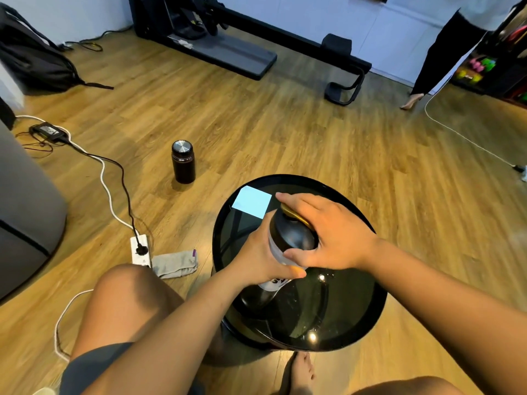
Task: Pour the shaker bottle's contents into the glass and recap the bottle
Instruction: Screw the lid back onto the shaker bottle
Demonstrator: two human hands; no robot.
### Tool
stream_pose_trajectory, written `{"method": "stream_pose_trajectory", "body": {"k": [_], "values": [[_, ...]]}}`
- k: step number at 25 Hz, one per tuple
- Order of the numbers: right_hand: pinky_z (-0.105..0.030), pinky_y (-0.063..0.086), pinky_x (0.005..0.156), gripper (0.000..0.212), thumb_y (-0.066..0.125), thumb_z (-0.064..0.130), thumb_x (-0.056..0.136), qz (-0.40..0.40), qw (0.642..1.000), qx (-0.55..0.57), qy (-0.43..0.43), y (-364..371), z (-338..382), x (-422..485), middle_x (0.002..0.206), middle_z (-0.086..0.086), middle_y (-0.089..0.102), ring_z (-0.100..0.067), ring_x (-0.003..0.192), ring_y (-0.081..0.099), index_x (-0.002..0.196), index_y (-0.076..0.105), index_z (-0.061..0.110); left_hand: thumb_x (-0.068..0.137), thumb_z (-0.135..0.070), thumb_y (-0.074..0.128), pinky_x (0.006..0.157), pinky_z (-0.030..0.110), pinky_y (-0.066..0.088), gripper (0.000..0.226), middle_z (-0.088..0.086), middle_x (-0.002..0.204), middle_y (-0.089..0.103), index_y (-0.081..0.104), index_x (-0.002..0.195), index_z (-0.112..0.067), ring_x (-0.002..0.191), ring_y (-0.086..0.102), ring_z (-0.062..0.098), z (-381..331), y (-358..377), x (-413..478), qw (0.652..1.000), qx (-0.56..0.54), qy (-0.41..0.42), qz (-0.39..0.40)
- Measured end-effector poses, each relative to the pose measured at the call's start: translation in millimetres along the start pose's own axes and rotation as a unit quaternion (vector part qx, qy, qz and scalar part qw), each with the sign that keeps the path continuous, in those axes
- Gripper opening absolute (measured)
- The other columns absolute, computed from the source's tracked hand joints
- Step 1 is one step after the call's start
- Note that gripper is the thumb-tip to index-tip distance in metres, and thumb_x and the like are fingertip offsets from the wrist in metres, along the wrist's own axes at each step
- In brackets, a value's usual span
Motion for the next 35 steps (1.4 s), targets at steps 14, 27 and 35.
{"method": "stream_pose_trajectory", "body": {"k": [14,27,35], "values": [[-0.048,0.047,0.1,0.094,0.064,0.069,0.066,-0.052,0.997,0.008,0.059,14.8,4.2,-6.8,0.143,-0.002,0.052,-0.026,0.129,0.053,0.149,0.038,0.033,0.057,-0.022,0.101,0.092,0.008,0.046,0.101,-0.017,0.126,0.062,0.042,0.138,-0.032,0.117,0.06,-0.004,-1.1,9.9,2.2,0.999,0.003,0.006,-0.036],[-0.04,0.055,0.074,0.095,0.02,0.086,0.081,0.065,0.897,0.038,0.435,-25.8,22.6,-0.5,0.101,-0.022,0.069,-0.038,0.087,0.071,0.11,0.057,0.004,0.056,-0.04,0.098,0.083,0.013,0.047,0.099,-0.015,0.121,0.065,0.043,0.137,-0.03,0.106,0.063,-0.001,-6.6,14.7,-1.8,0.997,0.044,-0.012,-0.064],[-0.041,0.047,0.096,0.063,0.044,0.071,0.088,0.053,0.974,0.028,0.218,-19.1,30.4,-8.5,0.126,-0.005,0.062,-0.026,0.118,0.058,0.131,0.058,0.028,0.056,-0.034,0.1,0.084,0.013,0.051,0.091,-0.012,0.116,0.067,0.046,0.13,-0.029,0.106,0.066,0.001,-4.9,11.9,-3.8,0.997,0.044,-0.026,-0.062]]}}
Point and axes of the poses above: each hand's wrist, its own x-axis towards the middle knuckle, its own y-axis out of the palm, z = x × y, the point moved 2 cm from there along x, towards the middle knuckle
